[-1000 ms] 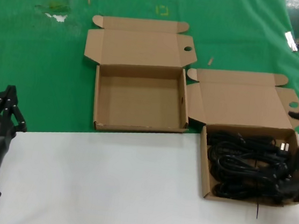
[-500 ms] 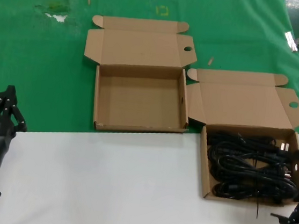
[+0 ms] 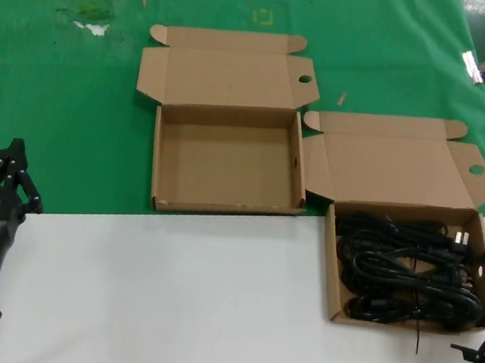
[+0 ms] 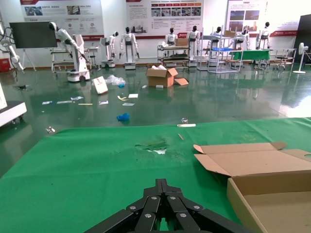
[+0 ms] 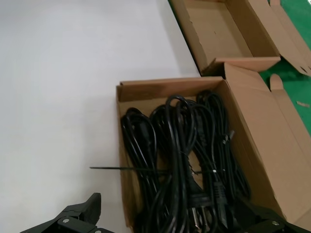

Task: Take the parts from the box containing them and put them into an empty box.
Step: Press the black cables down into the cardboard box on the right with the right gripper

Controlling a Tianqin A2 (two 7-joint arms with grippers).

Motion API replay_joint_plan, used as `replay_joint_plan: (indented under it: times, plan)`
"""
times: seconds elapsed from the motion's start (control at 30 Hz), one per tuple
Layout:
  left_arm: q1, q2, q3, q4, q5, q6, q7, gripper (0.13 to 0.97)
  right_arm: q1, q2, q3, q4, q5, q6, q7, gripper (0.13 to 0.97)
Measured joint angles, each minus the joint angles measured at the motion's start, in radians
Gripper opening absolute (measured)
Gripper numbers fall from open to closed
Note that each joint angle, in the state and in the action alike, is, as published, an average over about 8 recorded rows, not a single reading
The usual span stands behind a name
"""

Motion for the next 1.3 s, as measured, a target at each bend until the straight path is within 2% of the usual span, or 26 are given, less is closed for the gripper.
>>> replay_joint_plan:
  times: [0.17, 0.47, 0.73, 0.87, 1.13, 1.17, 1.3]
  plan:
    - [0.0, 0.0, 0.0, 0.0, 0.0, 0.0, 0.0, 0.14, 0.03, -0.025, -0.001, -0.04, -0.021, -0.008, -0.009, 0.936]
    - [0.0, 0.0, 0.0, 0.0, 0.0, 0.0, 0.0, 0.14, 0.054, -0.053, 0.004, -0.076, -0.042, -0.014, -0.023, 0.84]
    - [0.0, 0.0, 0.0, 0.0, 0.0, 0.0, 0.0, 0.14, 0.061, -0.063, 0.01, -0.084, -0.056, -0.014, -0.029, 0.678]
    - [0.0, 0.0, 0.0, 0.0, 0.0, 0.0, 0.0, 0.14, 0.062, -0.066, 0.013, -0.087, -0.061, -0.014, -0.032, 0.678]
    - [0.0, 0.0, 0.0, 0.0, 0.0, 0.0, 0.0, 0.14, 0.064, -0.071, 0.019, -0.093, -0.063, -0.016, -0.038, 0.462]
    - [0.0, 0.0, 0.0, 0.0, 0.0, 0.0, 0.0, 0.14, 0.065, -0.071, 0.019, -0.094, -0.063, -0.016, -0.038, 0.462]
    - [0.0, 0.0, 0.0, 0.0, 0.0, 0.0, 0.0, 0.14, 0.067, -0.074, 0.022, -0.098, -0.064, -0.017, -0.04, 0.375]
